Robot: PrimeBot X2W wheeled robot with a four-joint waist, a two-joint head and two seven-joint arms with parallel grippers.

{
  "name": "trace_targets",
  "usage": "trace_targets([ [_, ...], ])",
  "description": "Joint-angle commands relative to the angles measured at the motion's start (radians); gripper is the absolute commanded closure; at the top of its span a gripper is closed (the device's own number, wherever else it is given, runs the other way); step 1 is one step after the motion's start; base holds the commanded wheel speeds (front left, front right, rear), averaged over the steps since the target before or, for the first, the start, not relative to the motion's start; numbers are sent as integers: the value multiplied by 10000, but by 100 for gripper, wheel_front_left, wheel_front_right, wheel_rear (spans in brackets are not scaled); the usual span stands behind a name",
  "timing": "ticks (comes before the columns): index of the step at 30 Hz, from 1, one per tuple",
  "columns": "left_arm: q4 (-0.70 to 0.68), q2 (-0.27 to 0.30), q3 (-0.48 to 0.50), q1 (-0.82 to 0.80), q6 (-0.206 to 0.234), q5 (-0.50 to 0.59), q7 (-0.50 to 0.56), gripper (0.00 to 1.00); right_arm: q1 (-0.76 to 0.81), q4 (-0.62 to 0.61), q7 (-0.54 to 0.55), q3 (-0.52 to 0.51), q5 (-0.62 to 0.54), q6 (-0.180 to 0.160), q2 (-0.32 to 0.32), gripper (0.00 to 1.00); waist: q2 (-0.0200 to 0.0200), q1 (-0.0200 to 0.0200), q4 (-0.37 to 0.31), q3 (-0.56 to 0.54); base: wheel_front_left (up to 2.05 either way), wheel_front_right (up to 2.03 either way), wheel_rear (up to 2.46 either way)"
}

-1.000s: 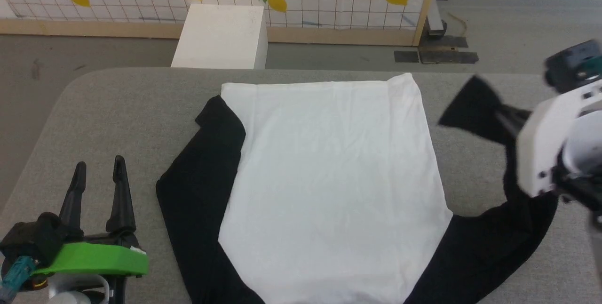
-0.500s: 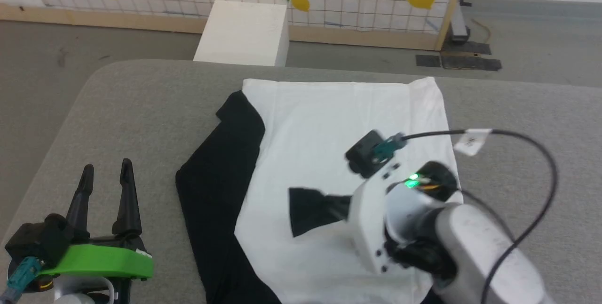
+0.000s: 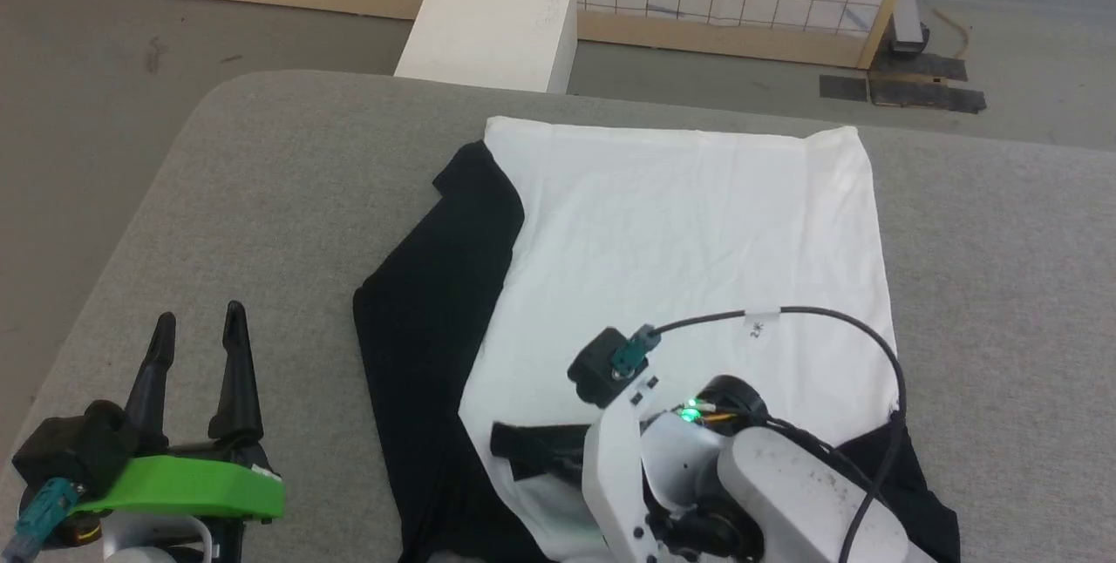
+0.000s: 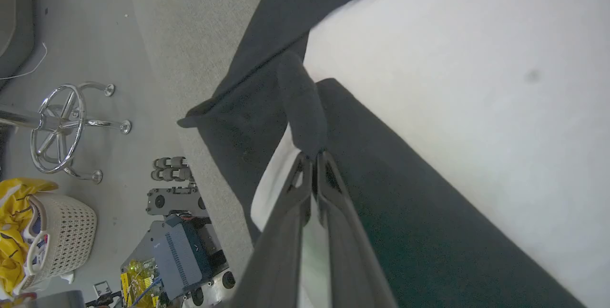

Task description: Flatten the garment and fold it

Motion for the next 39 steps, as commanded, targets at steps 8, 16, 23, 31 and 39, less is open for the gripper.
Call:
trace_targets([
  [8,92,97,5,156,70,-162,4,0,-905,-618,-1136,-1405,1032,-13,-92,0,0,1,-379,-242,0,0,0],
  [16,-2,117,-97,251,170,-149,148,0,-834,-1253,-2095,-5262,51,-13,-927,0,0,1,-718,-338,0,0,0],
  [23,47,105,-262,174,194,-214,392,0,433,-2500,-1947,-8738,-1435,-13,-785,0,0,1,-937,-292,0,0,0],
  [31,791,302,-504,-1729,76,-797,1797,0,1408,-4268,-953,-10781,-2353,-13,104,0,0,1,-1085,439,0,0,0],
  [39,3222,638,-1216,-5632,-102,-1611,5042,0,1279,-5520,-169,-11132,-2722,-13,408,0,0,1,-1184,1649,0,0,0],
])
